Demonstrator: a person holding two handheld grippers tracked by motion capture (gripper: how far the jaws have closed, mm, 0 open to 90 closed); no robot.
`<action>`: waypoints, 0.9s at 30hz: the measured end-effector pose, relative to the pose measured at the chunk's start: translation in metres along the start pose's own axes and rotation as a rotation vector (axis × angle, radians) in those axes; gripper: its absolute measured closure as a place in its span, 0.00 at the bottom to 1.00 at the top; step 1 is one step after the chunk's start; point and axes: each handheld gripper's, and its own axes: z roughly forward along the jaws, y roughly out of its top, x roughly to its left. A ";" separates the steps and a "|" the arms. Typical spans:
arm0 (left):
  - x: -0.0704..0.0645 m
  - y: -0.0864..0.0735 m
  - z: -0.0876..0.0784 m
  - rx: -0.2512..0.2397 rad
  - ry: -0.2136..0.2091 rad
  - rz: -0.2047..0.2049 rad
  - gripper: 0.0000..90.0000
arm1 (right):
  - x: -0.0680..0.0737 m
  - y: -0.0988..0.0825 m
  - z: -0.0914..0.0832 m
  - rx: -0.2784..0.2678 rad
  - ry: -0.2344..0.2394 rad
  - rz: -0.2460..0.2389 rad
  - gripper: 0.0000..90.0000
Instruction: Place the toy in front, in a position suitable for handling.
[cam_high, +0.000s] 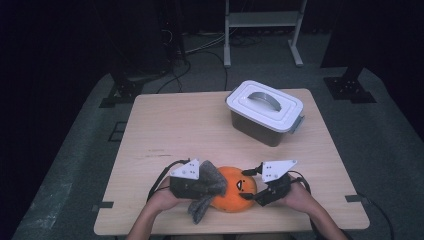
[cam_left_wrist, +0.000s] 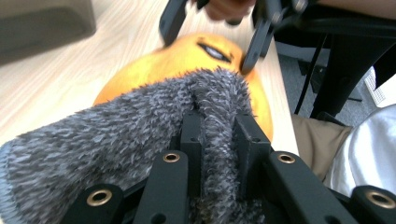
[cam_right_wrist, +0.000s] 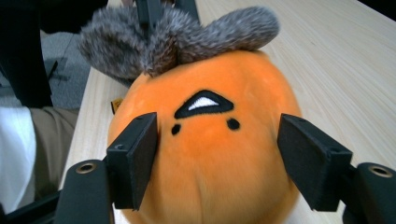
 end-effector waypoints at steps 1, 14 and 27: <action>0.000 -0.001 -0.001 0.005 -0.006 -0.002 0.84 | 0.001 0.001 -0.002 0.003 -0.005 0.005 0.31; 0.001 0.014 0.000 -0.135 0.003 0.000 0.84 | 0.004 0.001 0.011 0.034 0.011 -0.066 0.40; 0.014 -0.009 -0.019 -0.039 0.123 -0.062 0.84 | 0.007 0.000 0.012 0.040 0.006 -0.128 0.44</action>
